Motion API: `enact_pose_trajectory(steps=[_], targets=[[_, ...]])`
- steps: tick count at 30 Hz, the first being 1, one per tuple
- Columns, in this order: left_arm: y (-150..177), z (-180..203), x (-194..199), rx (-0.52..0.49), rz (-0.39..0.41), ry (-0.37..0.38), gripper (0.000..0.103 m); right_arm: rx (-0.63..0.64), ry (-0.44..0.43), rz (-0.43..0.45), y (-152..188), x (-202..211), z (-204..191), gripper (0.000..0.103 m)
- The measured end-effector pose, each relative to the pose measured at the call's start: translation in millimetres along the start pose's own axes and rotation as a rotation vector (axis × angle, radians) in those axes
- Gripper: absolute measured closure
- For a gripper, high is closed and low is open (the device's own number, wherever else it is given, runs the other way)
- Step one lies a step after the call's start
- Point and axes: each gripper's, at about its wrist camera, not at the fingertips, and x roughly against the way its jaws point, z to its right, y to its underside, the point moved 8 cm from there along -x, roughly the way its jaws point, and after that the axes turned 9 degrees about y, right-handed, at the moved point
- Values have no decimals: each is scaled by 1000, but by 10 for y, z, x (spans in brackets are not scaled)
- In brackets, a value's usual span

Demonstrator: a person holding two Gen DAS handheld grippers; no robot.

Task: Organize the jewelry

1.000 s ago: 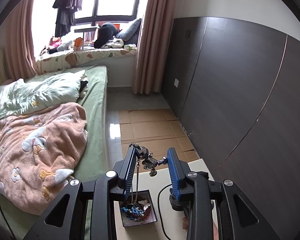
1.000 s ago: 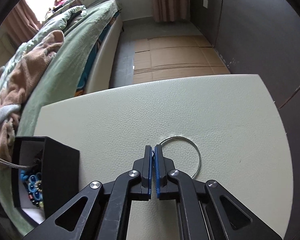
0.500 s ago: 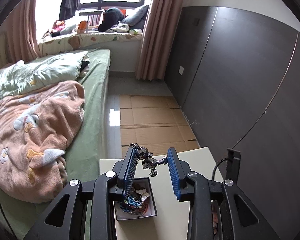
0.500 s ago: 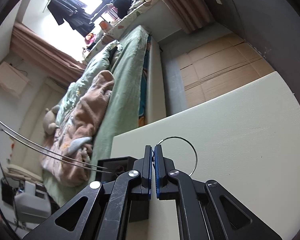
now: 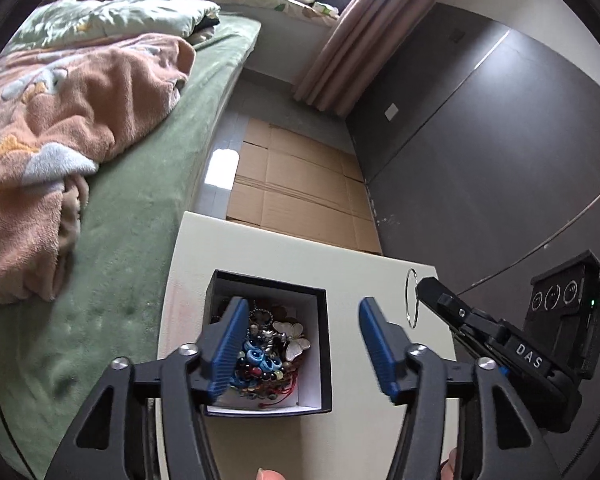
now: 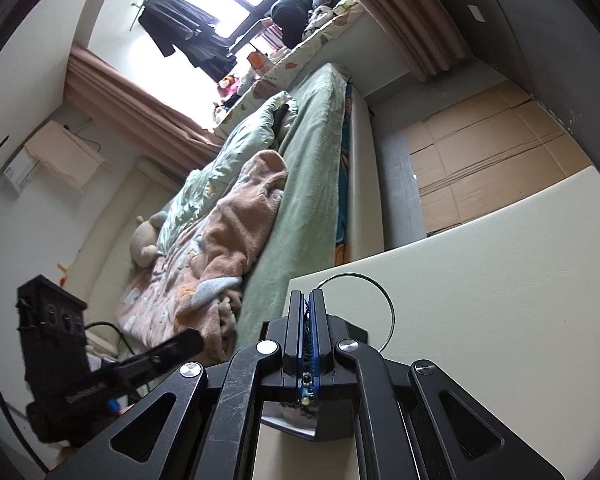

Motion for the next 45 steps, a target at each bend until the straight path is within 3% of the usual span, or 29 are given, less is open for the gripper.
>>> enact_pose_trajectory(steps=[4, 14, 15, 16, 17, 18, 19, 24, 28, 33, 45], targets=[[-20, -325, 60, 107, 74, -33, 32, 12, -53, -25, 91, -104, -166, 99], [63, -645, 188, 156, 114, -92, 32, 123, -61, -91, 371, -467, -576, 98], [77, -660, 196, 161, 116, -94, 32, 122, -68, -107, 394, -501, -589, 93], [89, -679, 213, 162, 118, -96, 32, 112, -70, -135, 422, -542, -581, 68], [108, -681, 236, 158, 120, -103, 32, 97, -50, -149, 440, -568, -541, 49], [128, -678, 252, 151, 120, -109, 32, 86, -24, -143, 438, -567, -481, 20], [148, -674, 267, 143, 118, -108, 32, 77, -5, -124, 427, -540, -433, 15], [260, -625, 388, 125, 140, -94, 12, 52, 30, -92, 425, -320, -302, 14], [314, -515, 511, 97, 180, -93, 0, 57, 72, -61, 500, -100, -205, 0], [437, -297, 607, 23, 199, -105, 0, 84, 128, -29, 628, 210, -98, 0], [735, 228, 626, -146, 150, -116, 0, 153, 252, 47, 754, 931, 99, 0]])
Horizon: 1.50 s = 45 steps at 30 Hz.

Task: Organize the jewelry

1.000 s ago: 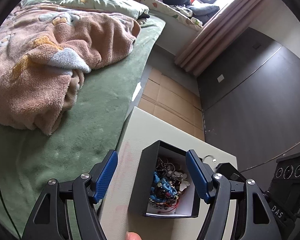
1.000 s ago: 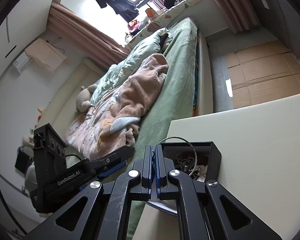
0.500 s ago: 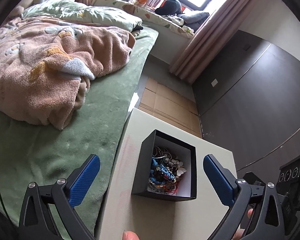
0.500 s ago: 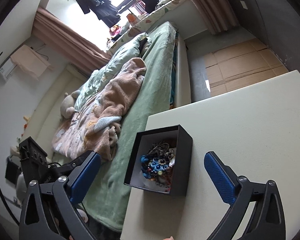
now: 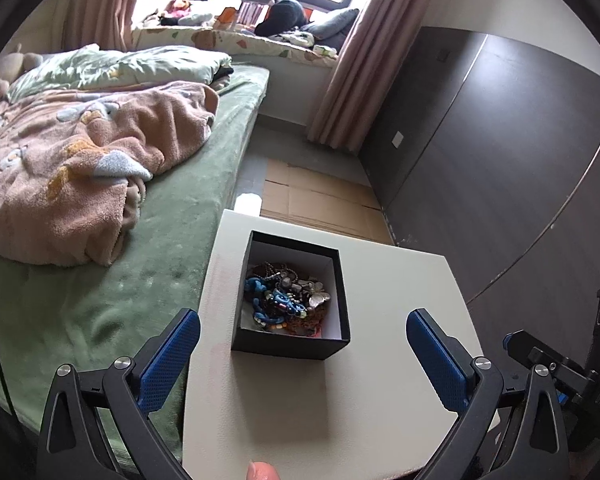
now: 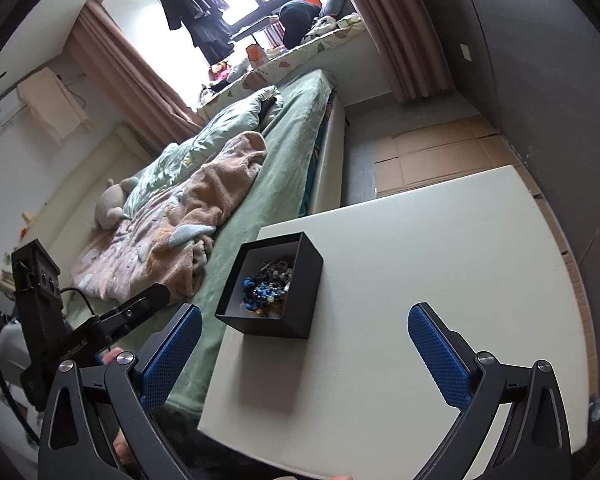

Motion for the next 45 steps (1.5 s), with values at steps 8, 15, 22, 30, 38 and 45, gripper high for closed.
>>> enact_pose_trajectory(steps=[8, 15, 22, 30, 38, 45], targets=[[57, 310, 118, -102, 13, -11, 0, -94, 130, 79, 64, 344, 395, 0], [210, 497, 189, -161, 6, 4, 0, -54, 192, 69, 194, 512, 360, 0], [182, 521, 342, -188, 50, -23, 0, -9, 197, 72, 246, 572, 303, 0], [192, 577, 358, -215, 52, -29, 0, 23, 175, 86, 221, 597, 180, 0], [200, 549, 384, -205, 57, -35, 0, 42, 180, 73, 257, 572, 147, 0], [200, 522, 381, -197, 55, -33, 0, 44, 186, 72, 256, 571, 149, 0]])
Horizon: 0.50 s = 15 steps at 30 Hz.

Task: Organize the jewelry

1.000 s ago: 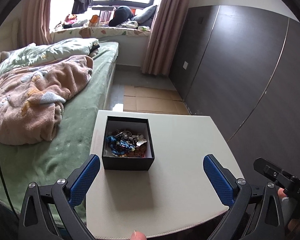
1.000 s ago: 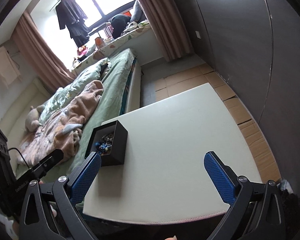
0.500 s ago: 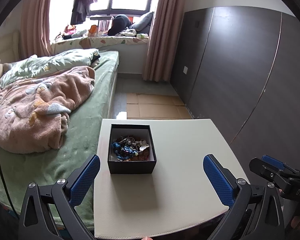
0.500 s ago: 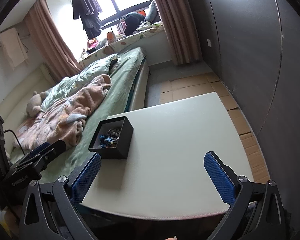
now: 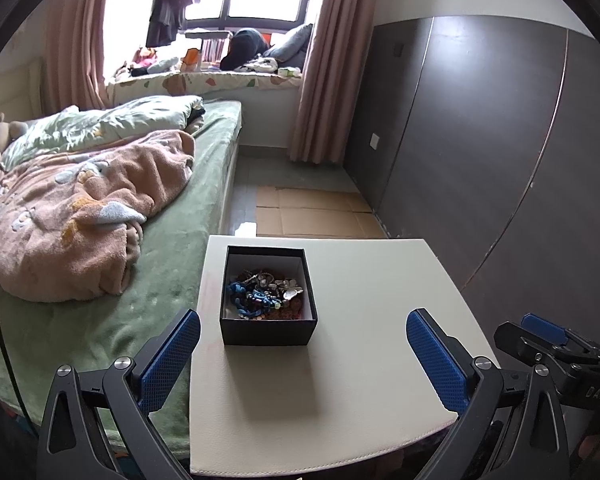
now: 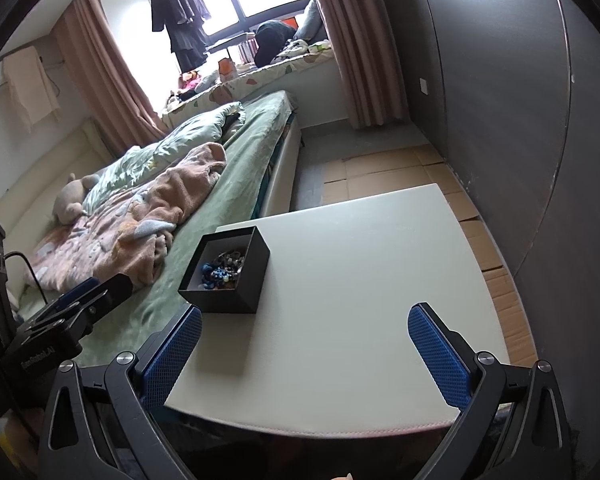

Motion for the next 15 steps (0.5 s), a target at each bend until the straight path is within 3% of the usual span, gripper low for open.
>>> enact_pose_trajectory(steps=[15], targets=[[6, 0, 10, 1, 1, 3, 0, 7, 3, -1, 5, -10, -19, 0]])
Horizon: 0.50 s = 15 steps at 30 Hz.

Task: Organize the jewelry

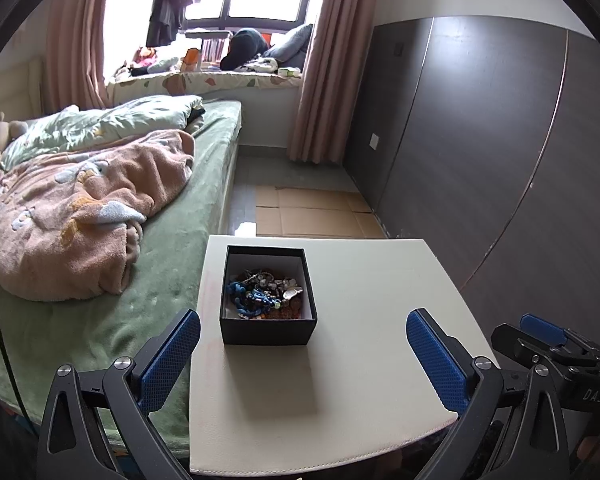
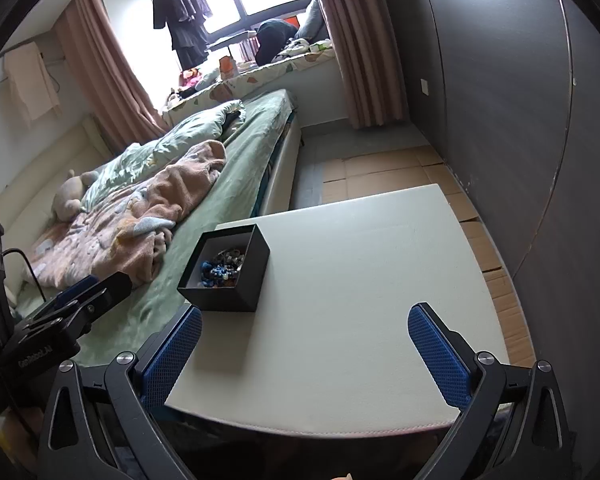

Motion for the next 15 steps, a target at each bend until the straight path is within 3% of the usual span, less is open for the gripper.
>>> enact_pose_trajectory(steps=[15], targets=[[-2, 1, 4, 0, 1, -2, 0, 5, 6, -4, 15, -2, -3, 0]])
